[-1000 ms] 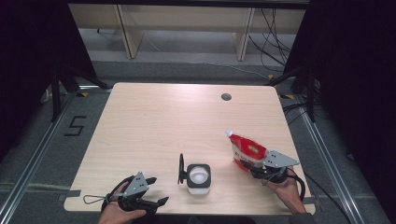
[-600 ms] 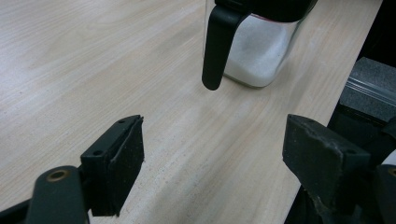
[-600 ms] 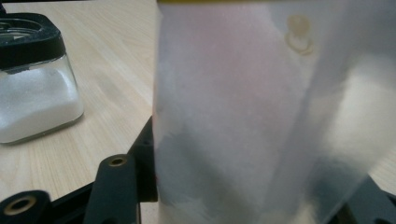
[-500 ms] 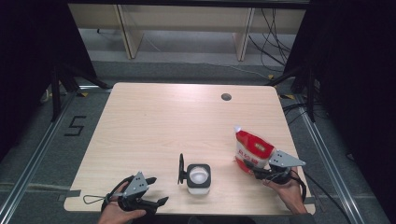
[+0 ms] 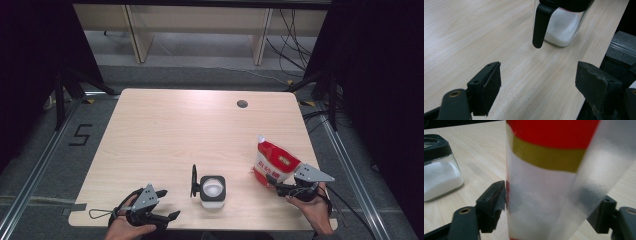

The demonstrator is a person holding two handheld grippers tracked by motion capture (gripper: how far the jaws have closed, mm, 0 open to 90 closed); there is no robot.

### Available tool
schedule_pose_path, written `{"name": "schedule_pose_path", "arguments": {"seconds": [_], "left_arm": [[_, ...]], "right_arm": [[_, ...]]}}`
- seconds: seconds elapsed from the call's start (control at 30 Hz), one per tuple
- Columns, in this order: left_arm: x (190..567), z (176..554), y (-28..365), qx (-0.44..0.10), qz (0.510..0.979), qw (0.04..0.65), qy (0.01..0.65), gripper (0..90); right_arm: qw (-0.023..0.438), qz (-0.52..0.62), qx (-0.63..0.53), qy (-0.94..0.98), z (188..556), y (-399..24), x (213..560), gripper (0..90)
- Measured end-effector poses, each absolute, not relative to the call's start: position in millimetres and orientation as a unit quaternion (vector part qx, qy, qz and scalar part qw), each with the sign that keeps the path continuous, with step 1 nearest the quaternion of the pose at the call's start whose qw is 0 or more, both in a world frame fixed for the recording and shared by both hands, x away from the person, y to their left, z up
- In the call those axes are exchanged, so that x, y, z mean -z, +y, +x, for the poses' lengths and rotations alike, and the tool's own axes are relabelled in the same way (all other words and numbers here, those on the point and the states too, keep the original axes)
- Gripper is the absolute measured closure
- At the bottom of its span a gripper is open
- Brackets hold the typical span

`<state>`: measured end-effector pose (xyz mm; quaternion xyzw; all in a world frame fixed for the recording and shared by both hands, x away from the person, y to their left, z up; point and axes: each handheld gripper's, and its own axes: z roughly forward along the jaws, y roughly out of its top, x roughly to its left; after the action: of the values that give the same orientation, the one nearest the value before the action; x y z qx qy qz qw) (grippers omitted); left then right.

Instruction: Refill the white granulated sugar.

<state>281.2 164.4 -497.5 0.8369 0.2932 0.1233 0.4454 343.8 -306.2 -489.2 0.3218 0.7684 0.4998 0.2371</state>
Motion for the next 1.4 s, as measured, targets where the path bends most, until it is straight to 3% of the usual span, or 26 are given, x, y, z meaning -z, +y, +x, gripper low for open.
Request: {"name": "schedule_pose_path", "arguments": {"seconds": [0.73,1.2,1.4], "left_arm": [[498.7,282.0,164.1,-0.124,0.835,0.45,0.291,20.2],[498.5,281.6,164.4,-0.12,0.835,0.447,0.298,20.2],[498.7,281.8,164.2,-0.12,0.833,0.448,0.3,20.2]], "right_arm": [[0.229,0.407,-0.487,0.738,299.9,-312.5,478.5,23.6],[0.256,0.405,-0.461,0.747,283.3,-313.0,476.8,23.9],[0.241,0.421,-0.451,0.749,275.4,-307.9,476.5,24.0]]}}
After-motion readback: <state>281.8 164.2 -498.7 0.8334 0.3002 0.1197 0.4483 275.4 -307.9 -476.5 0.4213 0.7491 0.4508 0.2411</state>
